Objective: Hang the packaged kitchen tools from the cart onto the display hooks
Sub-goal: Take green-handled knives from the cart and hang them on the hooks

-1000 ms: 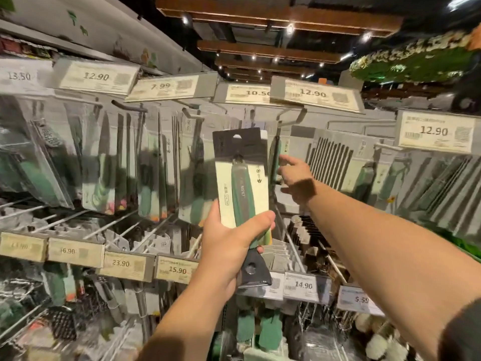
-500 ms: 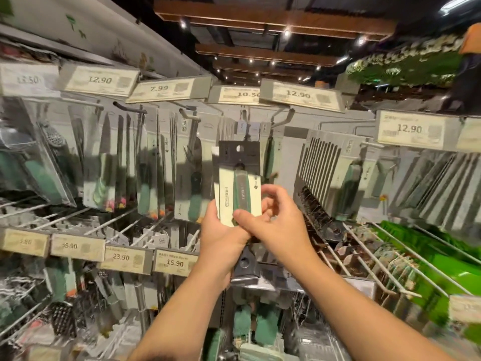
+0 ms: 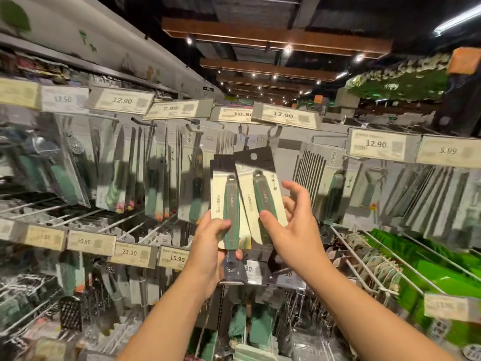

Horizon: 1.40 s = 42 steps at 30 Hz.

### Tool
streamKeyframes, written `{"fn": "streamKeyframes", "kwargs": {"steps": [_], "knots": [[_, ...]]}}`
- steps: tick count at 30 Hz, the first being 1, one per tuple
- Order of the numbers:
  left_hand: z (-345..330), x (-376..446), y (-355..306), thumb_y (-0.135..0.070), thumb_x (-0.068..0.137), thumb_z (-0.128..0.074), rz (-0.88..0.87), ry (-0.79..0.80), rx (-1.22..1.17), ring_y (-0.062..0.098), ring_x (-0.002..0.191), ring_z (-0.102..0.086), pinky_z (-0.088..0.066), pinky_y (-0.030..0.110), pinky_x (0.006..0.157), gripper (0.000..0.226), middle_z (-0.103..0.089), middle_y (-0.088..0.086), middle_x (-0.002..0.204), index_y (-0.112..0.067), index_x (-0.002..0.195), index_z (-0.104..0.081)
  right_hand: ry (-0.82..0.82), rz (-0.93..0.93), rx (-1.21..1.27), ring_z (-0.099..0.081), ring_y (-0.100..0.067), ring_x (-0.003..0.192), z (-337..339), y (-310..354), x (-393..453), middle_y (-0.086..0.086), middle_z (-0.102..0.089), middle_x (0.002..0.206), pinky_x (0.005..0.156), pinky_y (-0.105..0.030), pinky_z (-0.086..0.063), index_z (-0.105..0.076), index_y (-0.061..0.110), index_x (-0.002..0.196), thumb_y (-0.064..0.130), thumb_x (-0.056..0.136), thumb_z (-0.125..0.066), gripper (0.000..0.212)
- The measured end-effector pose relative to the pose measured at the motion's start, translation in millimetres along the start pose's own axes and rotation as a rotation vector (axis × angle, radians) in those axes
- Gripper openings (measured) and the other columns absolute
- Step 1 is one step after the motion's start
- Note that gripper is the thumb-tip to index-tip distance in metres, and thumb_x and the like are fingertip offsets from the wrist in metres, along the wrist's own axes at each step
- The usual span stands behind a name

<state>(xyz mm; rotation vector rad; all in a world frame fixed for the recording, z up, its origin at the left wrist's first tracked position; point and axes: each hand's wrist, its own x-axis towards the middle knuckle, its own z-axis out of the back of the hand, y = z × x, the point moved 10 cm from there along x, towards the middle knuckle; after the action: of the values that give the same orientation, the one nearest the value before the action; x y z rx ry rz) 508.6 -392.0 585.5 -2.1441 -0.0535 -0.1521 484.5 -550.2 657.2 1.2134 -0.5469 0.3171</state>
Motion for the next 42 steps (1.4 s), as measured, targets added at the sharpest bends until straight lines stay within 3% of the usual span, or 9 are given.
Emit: {"fn": "streamKeyframes", "kwargs": {"steps": [7, 12, 15, 18, 24, 29, 34, 39, 42], "knots": [[-1, -7, -7, -0.007, 0.107, -0.045, 0.011, 0.008, -0.046, 0.042, 0.094, -0.078, -0.052, 0.028, 0.042, 0.043, -0.076, 0.019, 0.115, -0.017, 0.148, -0.049, -0.228, 0.168, 0.024, -0.06, 0.003, 0.118, 35, 32, -2, 0.03, -0.064, 0.115, 0.105, -0.03, -0.052, -0.056, 0.036, 0.118, 0.012, 0.093, -0.072, 0.038], [-8, -7, -12, -0.006, 0.107, -0.045, -0.009, 0.01, -0.046, 0.041, 0.093, -0.078, -0.05, 0.027, 0.041, 0.042, -0.076, 0.017, 0.12, -0.017, 0.147, -0.05, -0.246, 0.168, -0.033, -0.061, -0.022, 0.096, 37, 39, 8, 0.017, -0.066, 0.123, 0.085, -0.014, -0.054, -0.059, 0.031, 0.123, 0.019, 0.094, -0.072, 0.034], [-15, -7, -17, -0.005, 0.107, -0.045, -0.027, 0.018, -0.048, 0.041, 0.093, -0.078, -0.052, 0.026, 0.044, 0.032, -0.075, 0.016, 0.122, -0.024, 0.126, -0.062, -0.252, 0.149, -0.115, -0.057, 0.002, 0.113, 38, 39, 14, 0.023, -0.061, 0.123, 0.094, -0.012, -0.047, -0.061, 0.032, 0.124, 0.022, 0.093, -0.073, 0.034], [-18, -2, -15, -0.006, 0.106, -0.047, -0.038, 0.024, -0.055, 0.043, 0.099, -0.077, -0.052, 0.028, 0.046, 0.04, -0.075, 0.014, 0.122, -0.02, 0.143, -0.052, -0.262, 0.066, -0.179, -0.051, 0.003, 0.118, 35, 23, 24, 0.022, -0.058, 0.125, 0.102, -0.023, -0.042, -0.062, 0.025, 0.133, 0.027, 0.094, -0.072, 0.041], [-21, 0, -8, -0.007, 0.105, -0.046, -0.048, 0.017, -0.027, 0.05, 0.104, -0.073, -0.045, 0.029, 0.044, 0.029, -0.072, 0.02, 0.126, -0.018, 0.13, -0.056, -0.228, -0.146, -0.104, -0.069, -0.014, 0.092, 25, -24, 60, 0.01, -0.069, 0.098, 0.069, -0.022, -0.053, -0.067, 0.025, 0.117, 0.01, 0.097, -0.064, 0.026], [-20, 0, -4, -0.006, 0.106, -0.046, -0.039, 0.013, -0.074, 0.042, 0.095, -0.077, -0.044, 0.03, 0.047, 0.029, -0.076, 0.014, 0.113, -0.033, 0.108, -0.056, -0.165, -0.264, 0.054, -0.059, -0.018, 0.122, 10, -62, 103, 0.002, -0.059, 0.14, 0.101, -0.035, -0.056, -0.059, 0.023, 0.143, -0.013, 0.093, -0.057, 0.062], [-18, 4, 0, -0.006, 0.106, -0.047, -0.032, 0.04, -0.086, 0.047, 0.101, -0.075, -0.046, 0.027, 0.044, 0.03, -0.08, 0.011, 0.107, -0.025, 0.126, -0.059, -0.115, -0.401, 0.155, -0.064, -0.018, 0.1, -4, -87, 145, -0.013, -0.041, 0.159, 0.07, -0.022, -0.059, -0.047, 0.018, 0.153, -0.019, 0.094, -0.049, 0.07], [-16, 7, -6, -0.005, 0.106, -0.048, -0.048, 0.056, -0.09, 0.048, 0.106, -0.073, -0.045, 0.029, 0.048, 0.026, -0.08, 0.011, 0.107, -0.028, 0.113, -0.058, -0.179, -0.502, 0.092, -0.065, -0.024, 0.102, 2, -103, 140, -0.011, -0.061, 0.138, 0.097, -0.045, -0.056, -0.054, 0.016, 0.147, -0.005, 0.092, -0.062, 0.06], [-21, 13, -5, -0.007, 0.104, -0.05, -0.056, 0.046, -0.09, 0.051, 0.117, -0.067, -0.046, 0.031, 0.05, 0.025, -0.073, 0.018, 0.124, -0.03, 0.111, -0.058, -0.328, -0.574, 0.297, -0.062, -0.013, 0.079, 0, -104, 112, -0.007, -0.067, 0.106, 0.08, -0.034, -0.057, -0.063, 0.008, 0.132, 0.005, 0.094, -0.064, 0.038]]}}
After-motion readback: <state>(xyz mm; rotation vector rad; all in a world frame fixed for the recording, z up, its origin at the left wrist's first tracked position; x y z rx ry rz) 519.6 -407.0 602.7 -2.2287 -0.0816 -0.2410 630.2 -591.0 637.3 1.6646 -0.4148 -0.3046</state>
